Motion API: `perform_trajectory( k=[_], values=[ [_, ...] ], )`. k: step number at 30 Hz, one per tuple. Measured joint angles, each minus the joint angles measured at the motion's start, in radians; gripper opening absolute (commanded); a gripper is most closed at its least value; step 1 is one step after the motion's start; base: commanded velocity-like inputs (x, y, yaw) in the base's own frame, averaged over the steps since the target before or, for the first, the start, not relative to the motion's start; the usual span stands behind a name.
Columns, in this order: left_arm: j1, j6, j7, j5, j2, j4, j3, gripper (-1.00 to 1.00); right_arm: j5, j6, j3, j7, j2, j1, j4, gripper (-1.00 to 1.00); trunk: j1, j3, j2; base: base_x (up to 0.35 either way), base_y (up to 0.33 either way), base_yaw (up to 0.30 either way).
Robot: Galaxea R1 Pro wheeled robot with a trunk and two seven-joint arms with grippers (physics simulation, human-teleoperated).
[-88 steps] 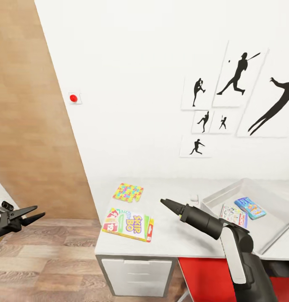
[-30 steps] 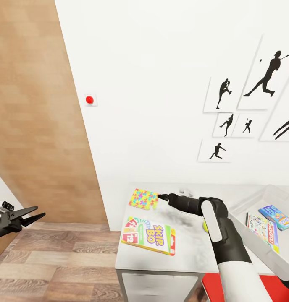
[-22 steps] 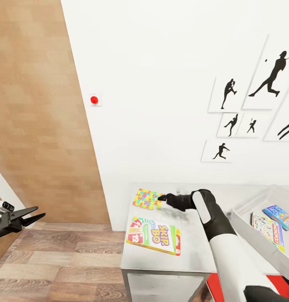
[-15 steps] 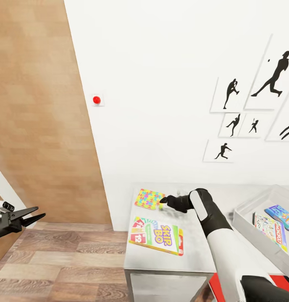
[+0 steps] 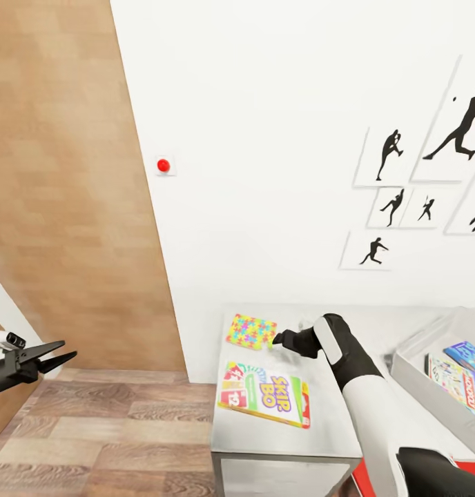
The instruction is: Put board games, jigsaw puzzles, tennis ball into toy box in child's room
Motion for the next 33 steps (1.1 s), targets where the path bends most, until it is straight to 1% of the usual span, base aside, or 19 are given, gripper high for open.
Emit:
perform_trajectory(
  k=[5, 10, 16, 28, 32, 33],
  values=[
    [0.000, 0.000, 0.000, 0.001, 0.001, 0.000, 0.001, 1.00, 0.001, -0.006, 0.002, -0.002, -0.001, 0.000, 0.002, 1.00, 0.000, 0.000, 0.000, 0.199, 0.007, 0.000],
    [-0.001, 0.000, 0.000, -0.001, 0.002, 0.000, 0.001, 1.00, 0.001, -0.022, 0.001, -0.002, -0.001, 0.000, 0.002, 1.00, 0.000, -0.002, 0.000, 0.055, 0.021, 0.000],
    [0.000, 0.000, 0.000, -0.001, 0.004, 0.000, 0.001, 1.00, 0.001, -0.026, -0.001, -0.003, -0.008, -0.001, 0.002, 1.00, 0.000, -0.009, 0.000, 0.065, 0.109, 0.000],
    [-0.001, 0.000, 0.000, -0.001, 0.004, 0.000, 0.001, 1.00, -0.001, -0.023, 0.002, -0.005, -0.015, -0.001, 0.011, 1.00, 0.000, -0.029, 0.000, -0.007, 0.014, 0.000],
    [0.000, 0.000, 0.000, -0.002, 0.004, 0.000, 0.001, 1.00, 0.000, -0.023, 0.002, -0.005, -0.025, 0.000, 0.012, 1.00, 0.000, -0.035, 0.000, -0.090, 0.001, 0.000],
    [0.000, 0.000, 0.000, -0.001, 0.004, 0.000, 0.002, 1.00, 0.000, -0.022, 0.002, -0.007, -0.032, 0.000, 0.014, 1.00, 0.001, -0.037, 0.000, -0.052, 0.000, 0.000]
  ],
)
